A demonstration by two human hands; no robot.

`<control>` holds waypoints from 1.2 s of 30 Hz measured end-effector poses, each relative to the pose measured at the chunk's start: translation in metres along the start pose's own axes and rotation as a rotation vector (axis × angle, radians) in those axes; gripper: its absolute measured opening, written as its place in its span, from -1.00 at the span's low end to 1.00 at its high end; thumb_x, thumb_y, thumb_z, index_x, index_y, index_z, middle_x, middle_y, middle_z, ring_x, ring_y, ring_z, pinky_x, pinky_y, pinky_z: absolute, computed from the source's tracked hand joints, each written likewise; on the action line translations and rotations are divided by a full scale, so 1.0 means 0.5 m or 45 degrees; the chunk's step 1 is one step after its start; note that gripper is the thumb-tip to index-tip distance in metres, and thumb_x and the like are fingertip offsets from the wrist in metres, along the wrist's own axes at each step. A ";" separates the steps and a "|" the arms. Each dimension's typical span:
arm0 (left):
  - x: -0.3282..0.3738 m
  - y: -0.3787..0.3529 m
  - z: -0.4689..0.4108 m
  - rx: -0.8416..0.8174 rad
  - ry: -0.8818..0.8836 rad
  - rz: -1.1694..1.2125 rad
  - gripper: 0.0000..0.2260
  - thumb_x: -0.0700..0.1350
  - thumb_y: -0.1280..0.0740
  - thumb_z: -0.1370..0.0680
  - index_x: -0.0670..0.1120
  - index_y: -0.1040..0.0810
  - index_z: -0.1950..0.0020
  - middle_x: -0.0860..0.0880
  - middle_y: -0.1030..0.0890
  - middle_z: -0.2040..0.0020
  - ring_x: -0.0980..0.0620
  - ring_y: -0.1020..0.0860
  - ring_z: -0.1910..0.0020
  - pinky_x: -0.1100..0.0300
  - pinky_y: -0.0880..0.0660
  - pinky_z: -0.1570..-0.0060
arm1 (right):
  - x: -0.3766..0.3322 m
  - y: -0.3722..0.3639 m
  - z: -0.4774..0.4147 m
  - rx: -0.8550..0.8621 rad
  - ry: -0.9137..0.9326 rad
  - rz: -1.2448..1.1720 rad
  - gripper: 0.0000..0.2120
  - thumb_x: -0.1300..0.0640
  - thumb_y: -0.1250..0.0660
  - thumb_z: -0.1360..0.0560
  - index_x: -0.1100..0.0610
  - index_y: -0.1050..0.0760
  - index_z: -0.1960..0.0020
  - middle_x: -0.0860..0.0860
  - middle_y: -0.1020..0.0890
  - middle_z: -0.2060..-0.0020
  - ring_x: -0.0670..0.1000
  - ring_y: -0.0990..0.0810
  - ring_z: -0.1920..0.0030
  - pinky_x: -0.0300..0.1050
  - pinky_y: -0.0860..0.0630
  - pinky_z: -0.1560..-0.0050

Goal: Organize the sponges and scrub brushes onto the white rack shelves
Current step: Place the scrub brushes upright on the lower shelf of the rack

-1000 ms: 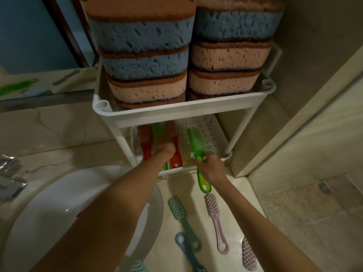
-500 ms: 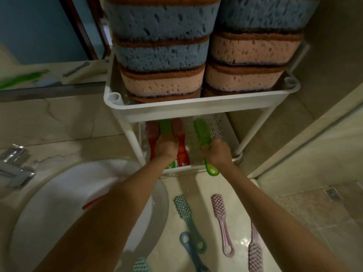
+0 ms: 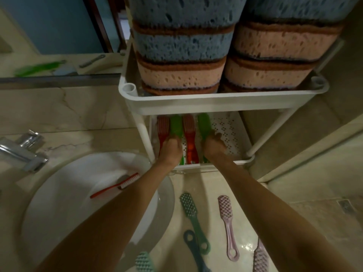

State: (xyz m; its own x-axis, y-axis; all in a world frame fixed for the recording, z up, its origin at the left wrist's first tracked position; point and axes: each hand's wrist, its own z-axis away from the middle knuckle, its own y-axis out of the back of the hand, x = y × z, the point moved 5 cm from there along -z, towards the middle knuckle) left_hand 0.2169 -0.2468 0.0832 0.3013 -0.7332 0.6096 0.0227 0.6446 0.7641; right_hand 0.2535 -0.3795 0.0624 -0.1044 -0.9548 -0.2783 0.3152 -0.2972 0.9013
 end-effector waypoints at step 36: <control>-0.620 0.143 0.214 0.032 0.766 0.377 -0.81 -0.32 -0.20 -0.53 -0.33 -0.56 -0.03 -0.34 -0.59 -0.06 -0.31 -0.55 -0.10 -0.13 -0.50 -0.14 | -0.394 -0.470 0.131 -0.474 0.509 -0.133 -0.63 0.27 -0.15 -0.52 0.13 -0.37 -0.32 0.11 -0.52 -0.23 0.18 -0.52 -0.23 0.03 -0.46 -0.25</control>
State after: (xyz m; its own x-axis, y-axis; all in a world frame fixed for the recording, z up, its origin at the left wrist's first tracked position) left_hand 0.0229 0.0035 -0.0286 0.7703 -0.2729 0.5763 -0.1631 0.7894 0.5918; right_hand 0.1383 -0.1214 -0.0727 0.1905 -0.8266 -0.5296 0.6417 -0.3035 0.7044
